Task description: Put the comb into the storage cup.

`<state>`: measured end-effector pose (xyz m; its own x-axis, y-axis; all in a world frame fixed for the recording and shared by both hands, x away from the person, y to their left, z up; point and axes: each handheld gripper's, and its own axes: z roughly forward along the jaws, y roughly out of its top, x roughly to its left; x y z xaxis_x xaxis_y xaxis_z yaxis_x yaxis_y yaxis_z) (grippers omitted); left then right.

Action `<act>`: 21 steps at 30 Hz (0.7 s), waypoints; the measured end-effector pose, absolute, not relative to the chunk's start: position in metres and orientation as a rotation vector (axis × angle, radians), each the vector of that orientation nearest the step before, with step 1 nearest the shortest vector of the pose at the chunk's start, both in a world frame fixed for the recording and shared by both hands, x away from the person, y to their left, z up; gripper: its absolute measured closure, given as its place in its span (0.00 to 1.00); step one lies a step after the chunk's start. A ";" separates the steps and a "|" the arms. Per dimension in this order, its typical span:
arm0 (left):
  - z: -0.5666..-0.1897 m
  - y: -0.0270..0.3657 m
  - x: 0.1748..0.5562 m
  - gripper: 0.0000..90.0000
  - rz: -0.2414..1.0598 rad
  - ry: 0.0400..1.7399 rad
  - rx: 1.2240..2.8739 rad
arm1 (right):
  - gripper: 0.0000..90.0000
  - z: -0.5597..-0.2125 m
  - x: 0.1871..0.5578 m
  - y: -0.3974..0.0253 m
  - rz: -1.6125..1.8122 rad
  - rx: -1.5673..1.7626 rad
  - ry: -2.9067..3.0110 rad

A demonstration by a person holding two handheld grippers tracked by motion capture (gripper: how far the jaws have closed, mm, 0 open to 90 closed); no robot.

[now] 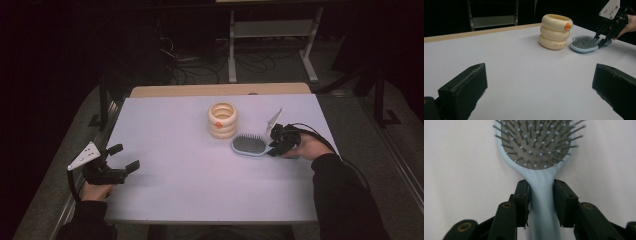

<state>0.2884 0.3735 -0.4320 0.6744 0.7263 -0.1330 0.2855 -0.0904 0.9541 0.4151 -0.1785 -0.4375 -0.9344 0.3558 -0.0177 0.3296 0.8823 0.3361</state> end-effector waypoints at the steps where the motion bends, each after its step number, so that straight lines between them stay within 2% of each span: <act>1: -0.432 0.373 0.288 0.00 0.450 0.831 1.670 | 0.75 -0.437 0.414 -0.178 0.507 0.538 2.979; 21: -0.431 0.374 0.288 0.00 0.452 0.831 1.663 | 0.76 -0.433 0.401 -0.178 0.531 0.527 2.987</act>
<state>0.2879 0.3737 -0.4314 0.6734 0.7268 -0.1353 0.2820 -0.0834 0.9558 0.4007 -0.1777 -0.4333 -0.9396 0.3422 -0.0013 0.3207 0.8821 0.3450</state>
